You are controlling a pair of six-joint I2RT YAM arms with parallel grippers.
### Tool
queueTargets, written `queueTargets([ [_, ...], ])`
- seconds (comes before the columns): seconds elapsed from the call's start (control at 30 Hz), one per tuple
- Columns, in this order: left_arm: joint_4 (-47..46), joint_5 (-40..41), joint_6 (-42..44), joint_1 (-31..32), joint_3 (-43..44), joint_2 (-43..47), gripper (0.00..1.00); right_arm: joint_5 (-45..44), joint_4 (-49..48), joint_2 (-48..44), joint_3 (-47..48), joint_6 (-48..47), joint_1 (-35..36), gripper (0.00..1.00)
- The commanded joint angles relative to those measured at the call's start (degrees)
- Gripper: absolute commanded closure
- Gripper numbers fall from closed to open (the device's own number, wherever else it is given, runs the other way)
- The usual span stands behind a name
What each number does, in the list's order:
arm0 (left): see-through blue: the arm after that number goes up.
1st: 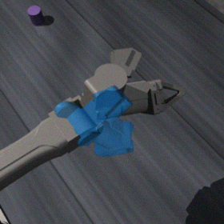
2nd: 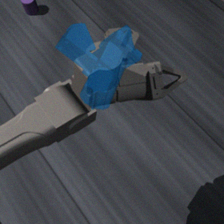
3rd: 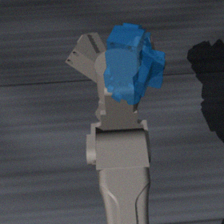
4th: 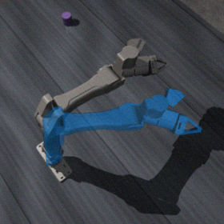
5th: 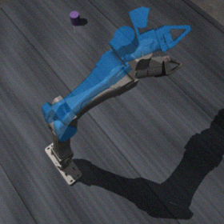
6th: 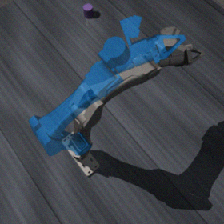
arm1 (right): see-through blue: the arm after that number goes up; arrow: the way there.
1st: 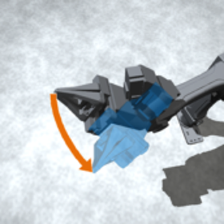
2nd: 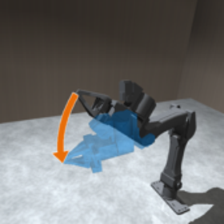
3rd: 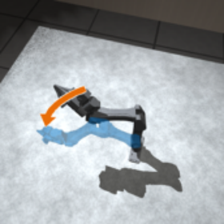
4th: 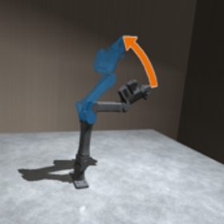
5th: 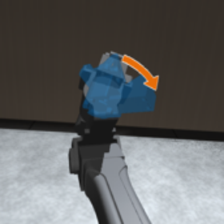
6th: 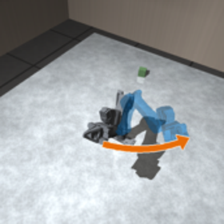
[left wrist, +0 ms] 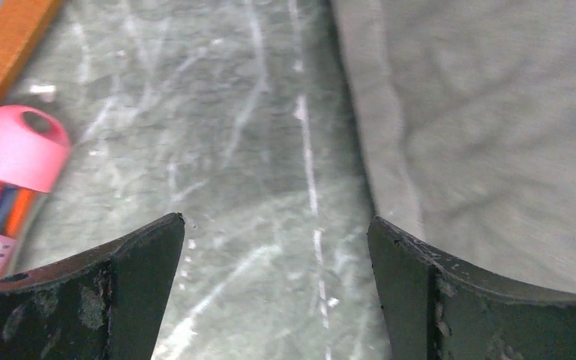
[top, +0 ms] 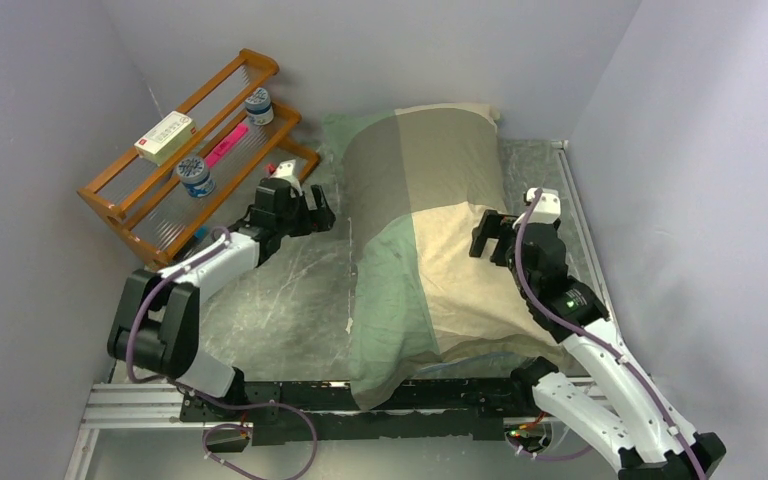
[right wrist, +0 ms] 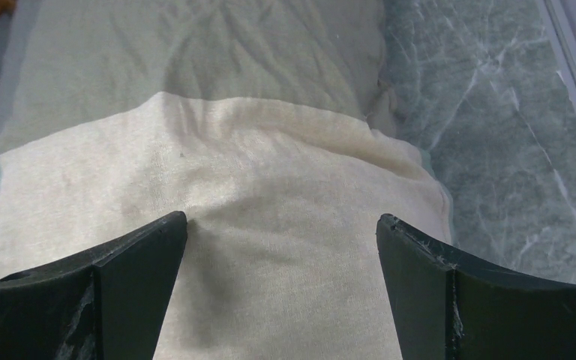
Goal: Remove the pillowcase from the pillow
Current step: Turn over the pillow at the center of the board.
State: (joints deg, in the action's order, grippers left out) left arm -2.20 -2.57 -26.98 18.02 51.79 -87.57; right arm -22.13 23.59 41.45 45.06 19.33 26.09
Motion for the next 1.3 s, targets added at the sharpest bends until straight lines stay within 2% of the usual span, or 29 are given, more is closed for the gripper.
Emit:
queueTargets([
  [0.0, -0.31, -3.4, -1.31, 3.34, -1.08, 6.49, 0.03, -2.54, 2.15, 1.67, 2.61, 1.65, 0.3, 0.0],
  [0.17, 1.32, -4.19, -0.49, 9.49, -1.85, 11.14, 0.02, -0.34, 3.56, 3.41, 3.09, 1.63, 0.28, 0.0],
  [0.47, 0.88, -9.51, -2.8, 20.55, -3.75, 17.52, 0.03, 11.7, 5.97, 8.46, 2.46, 0.34, 0.34, 0.0],
  [0.57, -0.32, -11.49, -4.24, 23.53, -4.06, 18.51, 0.03, 15.89, 4.66, 9.9, 1.82, 0.05, 0.28, 0.04],
  [0.7, -3.16, -15.57, -6.92, 25.37, -4.81, 19.06, 0.03, 23.91, 2.15, 11.84, 1.87, -0.99, 0.28, 0.19],
  [0.8, -4.14, -15.78, -7.96, 25.77, -5.33, 18.37, 0.03, 30.65, -0.61, 12.54, 1.51, -1.27, 0.37, 0.37],
  [1.0, -2.45, -14.08, -6.3, 25.84, -3.82, 14.69, 0.03, 39.2, -6.32, 13.35, 0.55, -0.62, 0.52, 0.91],
  [1.03, -1.98, -13.25, -6.04, 25.78, -3.42, 14.01, 0.03, 39.84, -6.81, 13.53, 0.75, -0.52, 0.61, 0.97],
  [1.07, -1.88, -12.7, -5.8, 25.83, -3.13, 13.41, 0.04, 40.25, -7.09, 13.62, 0.96, -0.39, 0.71, 1.0],
  [1.27, -0.56, -10.85, -3.28, 25.66, 1.09, 9.38, 0.22, 42.36, -8.71, 13.63, 1.7, -0.09, 1.29, 1.0],
])
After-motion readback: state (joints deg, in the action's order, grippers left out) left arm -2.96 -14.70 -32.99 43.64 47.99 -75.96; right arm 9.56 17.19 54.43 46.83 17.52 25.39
